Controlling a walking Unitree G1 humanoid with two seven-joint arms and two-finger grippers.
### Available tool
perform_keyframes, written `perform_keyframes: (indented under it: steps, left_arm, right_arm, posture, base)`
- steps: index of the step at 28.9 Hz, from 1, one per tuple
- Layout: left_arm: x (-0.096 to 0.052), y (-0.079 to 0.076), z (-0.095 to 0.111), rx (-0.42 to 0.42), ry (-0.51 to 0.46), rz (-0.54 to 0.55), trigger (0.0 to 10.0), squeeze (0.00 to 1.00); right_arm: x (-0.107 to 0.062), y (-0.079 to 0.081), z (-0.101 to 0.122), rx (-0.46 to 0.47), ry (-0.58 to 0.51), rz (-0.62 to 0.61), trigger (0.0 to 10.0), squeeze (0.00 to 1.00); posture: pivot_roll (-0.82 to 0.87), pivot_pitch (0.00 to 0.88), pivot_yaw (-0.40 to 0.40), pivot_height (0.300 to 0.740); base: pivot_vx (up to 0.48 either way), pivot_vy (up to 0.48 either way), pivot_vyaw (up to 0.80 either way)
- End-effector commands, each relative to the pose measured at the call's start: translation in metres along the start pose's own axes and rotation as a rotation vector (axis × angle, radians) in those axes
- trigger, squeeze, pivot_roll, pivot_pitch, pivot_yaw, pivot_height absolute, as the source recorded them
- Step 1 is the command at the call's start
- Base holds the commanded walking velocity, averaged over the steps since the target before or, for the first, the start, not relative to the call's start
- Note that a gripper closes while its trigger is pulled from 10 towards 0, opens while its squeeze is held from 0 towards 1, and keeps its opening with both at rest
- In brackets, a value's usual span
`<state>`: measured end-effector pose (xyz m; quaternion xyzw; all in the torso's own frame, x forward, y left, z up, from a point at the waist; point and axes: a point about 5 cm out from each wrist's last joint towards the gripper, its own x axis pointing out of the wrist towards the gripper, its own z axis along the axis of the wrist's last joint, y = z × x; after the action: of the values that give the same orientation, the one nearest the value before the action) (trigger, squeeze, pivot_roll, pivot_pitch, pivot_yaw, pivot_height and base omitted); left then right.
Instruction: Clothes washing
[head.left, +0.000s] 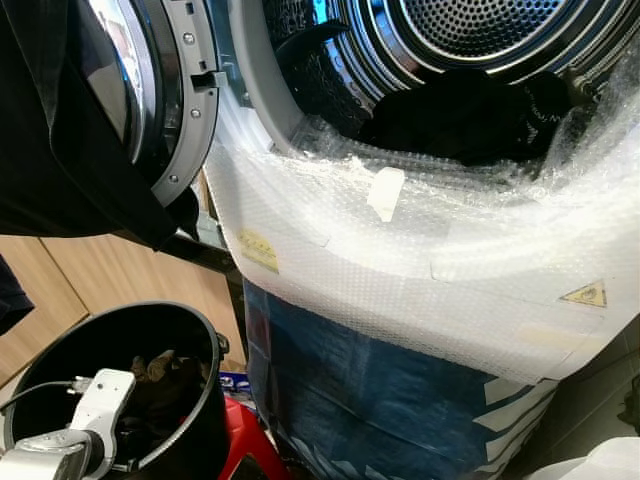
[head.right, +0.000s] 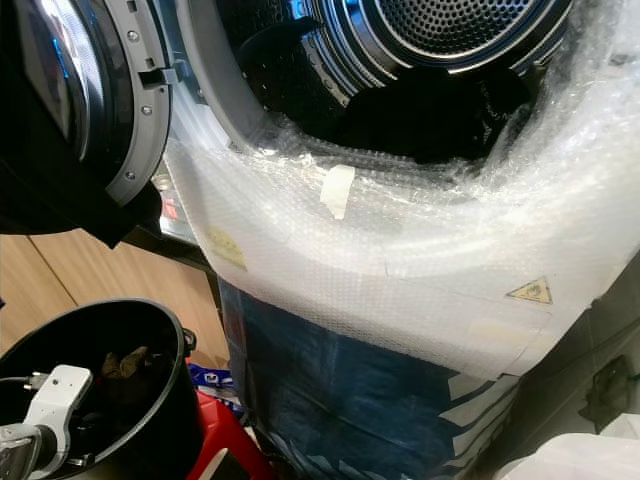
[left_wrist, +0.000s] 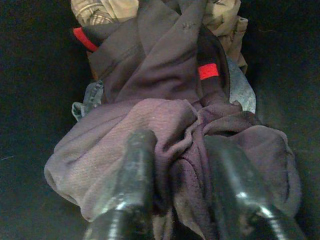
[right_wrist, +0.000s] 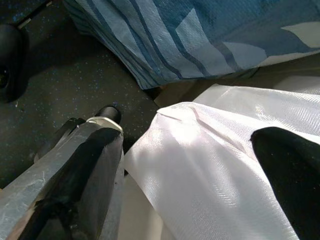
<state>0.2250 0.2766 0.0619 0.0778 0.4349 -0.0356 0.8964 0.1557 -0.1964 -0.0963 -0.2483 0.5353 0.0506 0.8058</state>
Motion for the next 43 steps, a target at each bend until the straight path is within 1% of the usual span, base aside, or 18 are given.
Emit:
perform_keyframes:
  steps: [1, 8, 17, 20, 21, 23, 25, 29, 31, 33, 35, 36, 38, 40, 41, 42, 43]
  left_arm:
    - [0.002, -0.002, -0.006, 0.012, 0.036, -0.012, 0.0, 0.00]
    - [0.002, -0.002, -0.003, 0.022, 0.028, -0.020, 0.0, 0.00]
    - [0.000, -0.003, 0.000, 0.031, 0.010, -0.019, 0.0, 0.00]
    - [0.000, 0.000, 0.004, 0.029, -0.007, 0.006, 0.0, 0.00]
    - [0.000, 0.003, 0.009, 0.027, -0.028, 0.036, 0.0, 0.00]
    - [0.000, 0.004, 0.011, 0.027, -0.036, 0.047, 0.0, 0.00]
    - [-0.002, 0.010, 0.018, 0.027, -0.063, 0.087, 0.0, 0.00]
    - [-0.005, 0.016, 0.025, 0.028, -0.088, 0.119, 0.0, 0.00]
    - [-0.013, 0.024, 0.038, 0.030, -0.142, 0.170, 0.0, 0.00]
    - [-0.026, 0.032, 0.056, 0.037, -0.216, 0.211, 0.0, 0.00]
    - [-0.026, 0.032, 0.056, 0.037, -0.216, 0.211, 0.0, 0.00]
    - [-0.033, 0.033, 0.067, 0.040, -0.252, 0.208, 0.0, 0.00]
    - [-0.048, 0.029, 0.093, 0.066, -0.340, 0.163, 0.0, 0.00]
    - [-0.060, 0.021, 0.112, 0.098, -0.413, 0.107, 0.0, 0.00]
    - [-0.064, 0.015, 0.119, 0.113, -0.446, 0.068, 0.0, 0.00]
    - [-0.064, 0.015, 0.119, 0.113, -0.446, 0.068, 0.0, 0.00]
    - [-0.074, -0.002, 0.141, 0.128, -0.550, -0.030, 0.0, 0.00]
  right_arm:
    - [0.000, 0.001, -0.001, -0.024, 0.002, 0.006, 10.0, 0.00]
    - [0.000, -0.001, 0.004, -0.018, -0.010, 0.003, 10.0, 0.00]
    - [0.000, -0.001, 0.005, -0.027, -0.013, 0.004, 10.0, 0.00]
    - [0.000, -0.001, 0.003, -0.030, -0.008, 0.002, 10.0, 0.00]
    - [0.000, -0.001, 0.002, -0.027, -0.001, -0.001, 10.0, 0.00]
    - [0.000, -0.001, 0.001, -0.024, 0.001, -0.001, 10.0, 0.00]
    - [0.000, 0.000, 0.001, -0.028, 0.000, 0.005, 10.0, 0.00]
    - [0.000, 0.000, 0.000, -0.027, -0.001, 0.009, 10.0, 0.00]
    - [0.000, 0.000, 0.000, -0.022, -0.003, 0.012, 10.0, 0.00]
    - [0.000, -0.001, 0.001, -0.019, -0.004, 0.011, 10.0, 0.00]
    - [0.000, -0.001, 0.001, -0.019, -0.004, 0.011, 10.0, 0.00]
    - [0.000, -0.001, 0.001, -0.020, -0.004, 0.010, 10.0, 0.00]
    - [0.000, -0.001, 0.001, -0.019, -0.006, 0.012, 10.0, 0.00]
    - [0.000, -0.002, 0.002, -0.015, -0.009, 0.015, 10.0, 0.00]
    - [0.000, -0.002, 0.002, -0.014, -0.011, 0.016, 10.0, 0.00]
    - [0.000, -0.002, 0.002, -0.014, -0.011, 0.016, 10.0, 0.00]
    - [0.000, -0.002, 0.003, -0.016, -0.015, 0.016, 10.0, 0.00]
  posture:
    - [0.04, 0.028, 0.043, 0.740]
    - [0.04, 0.030, 0.040, 0.740]
    - [0.05, 0.029, 0.035, 0.740]
    - [0.05, 0.028, 0.037, 0.740]
    - [0.05, 0.027, 0.036, 0.740]
    - [0.05, 0.027, 0.036, 0.740]
    - [0.05, 0.022, 0.032, 0.740]
    - [0.06, 0.018, 0.029, 0.740]
    - [0.05, 0.019, 0.027, 0.740]
    - [0.06, 0.018, 0.024, 0.740]
    - [0.06, 0.018, 0.024, 0.740]
    - [0.06, 0.018, 0.021, 0.740]
    - [0.07, 0.014, 0.018, 0.740]
    - [0.07, 0.012, 0.016, 0.740]
    - [0.07, 0.012, 0.015, 0.740]
    - [0.07, 0.012, 0.015, 0.740]
    - [0.08, 0.009, 0.012, 0.740]
  base:
    - [0.000, 0.000, 0.00]
    - [0.000, 0.000, 0.00]
    - [0.000, 0.000, 0.00]
    - [0.000, 0.000, 0.00]
    - [0.000, 0.000, 0.00]
    - [0.000, 0.000, 0.00]
    - [0.000, 0.000, 0.00]
    - [0.000, 0.000, 0.00]
    - [0.000, 0.000, 0.00]
    - [0.000, 0.000, 0.00]
    - [0.000, 0.000, 0.00]
    - [0.000, 0.000, 0.00]
    - [0.000, 0.000, 0.00]
    - [0.000, 0.000, 0.00]
    - [0.000, 0.000, 0.00]
    - [0.000, 0.000, 0.00]
    - [0.000, 0.000, 0.00]
